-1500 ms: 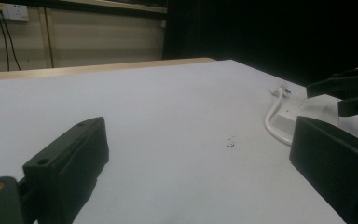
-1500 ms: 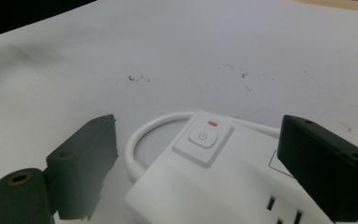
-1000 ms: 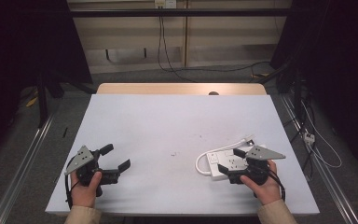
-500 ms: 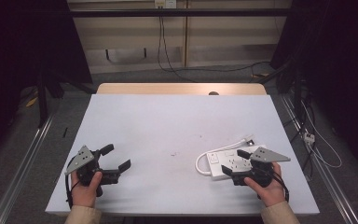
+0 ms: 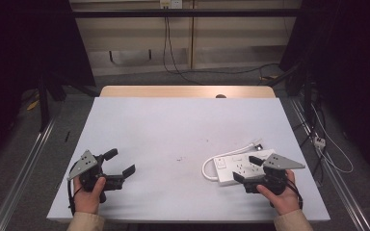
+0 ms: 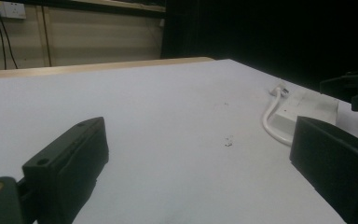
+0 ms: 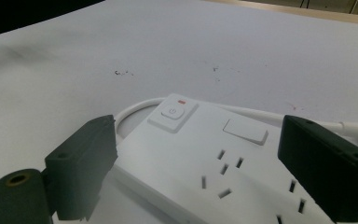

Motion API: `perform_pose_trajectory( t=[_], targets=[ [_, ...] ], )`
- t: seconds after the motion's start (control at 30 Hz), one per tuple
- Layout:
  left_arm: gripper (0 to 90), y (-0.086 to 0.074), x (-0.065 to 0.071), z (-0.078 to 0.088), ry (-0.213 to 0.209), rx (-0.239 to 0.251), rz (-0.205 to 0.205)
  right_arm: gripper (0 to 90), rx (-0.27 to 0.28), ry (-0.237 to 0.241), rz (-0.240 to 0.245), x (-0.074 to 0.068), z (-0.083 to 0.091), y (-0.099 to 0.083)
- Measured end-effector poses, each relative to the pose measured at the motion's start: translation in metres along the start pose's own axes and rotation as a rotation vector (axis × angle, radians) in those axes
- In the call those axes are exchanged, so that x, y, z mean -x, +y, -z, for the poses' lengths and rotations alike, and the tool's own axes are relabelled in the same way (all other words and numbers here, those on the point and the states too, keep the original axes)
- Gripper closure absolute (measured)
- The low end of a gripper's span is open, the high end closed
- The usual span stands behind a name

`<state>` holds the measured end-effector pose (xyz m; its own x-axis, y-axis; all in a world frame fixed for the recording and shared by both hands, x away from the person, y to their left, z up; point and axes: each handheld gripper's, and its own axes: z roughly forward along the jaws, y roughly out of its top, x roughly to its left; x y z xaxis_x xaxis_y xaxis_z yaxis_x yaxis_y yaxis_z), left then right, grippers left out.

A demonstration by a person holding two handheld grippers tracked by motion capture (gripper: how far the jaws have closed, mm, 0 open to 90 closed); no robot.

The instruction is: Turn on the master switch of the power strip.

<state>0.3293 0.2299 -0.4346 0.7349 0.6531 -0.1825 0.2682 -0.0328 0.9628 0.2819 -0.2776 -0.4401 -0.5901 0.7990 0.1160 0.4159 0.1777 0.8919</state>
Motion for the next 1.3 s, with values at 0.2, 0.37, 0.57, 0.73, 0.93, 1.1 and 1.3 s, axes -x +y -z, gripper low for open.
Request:
perform_pose_trajectory(
  t=[0.2,0.37,0.57,0.73,0.93,1.1,1.3],
  targets=[
    [4.1,0.000,0.000,0.000,-0.001,0.000,-0.001,11.6,0.003,0.002,-0.008,0.002,0.004,-0.002],
    [4.1,0.000,0.000,0.000,-0.001,0.000,0.001,11.6,0.001,0.009,-0.008,0.004,0.006,-0.004],
    [4.1,0.000,0.000,-0.001,-0.003,-0.002,0.002,11.7,-0.001,0.013,-0.006,0.006,0.010,-0.006],
    [4.1,-0.001,0.000,-0.001,-0.003,-0.003,0.001,11.7,-0.003,0.011,-0.010,0.009,0.014,-0.009],
    [4.0,-0.001,0.000,-0.001,-0.005,-0.008,-0.005,11.9,-0.006,0.012,-0.014,0.012,0.017,-0.011],
    [4.0,-0.001,0.000,-0.001,-0.002,-0.003,0.000,11.9,-0.005,0.010,-0.014,0.013,0.020,-0.012],
    [4.1,-0.001,0.000,-0.001,-0.002,-0.001,0.000,11.8,-0.008,0.004,-0.012,0.015,0.023,-0.014]
  ],
)
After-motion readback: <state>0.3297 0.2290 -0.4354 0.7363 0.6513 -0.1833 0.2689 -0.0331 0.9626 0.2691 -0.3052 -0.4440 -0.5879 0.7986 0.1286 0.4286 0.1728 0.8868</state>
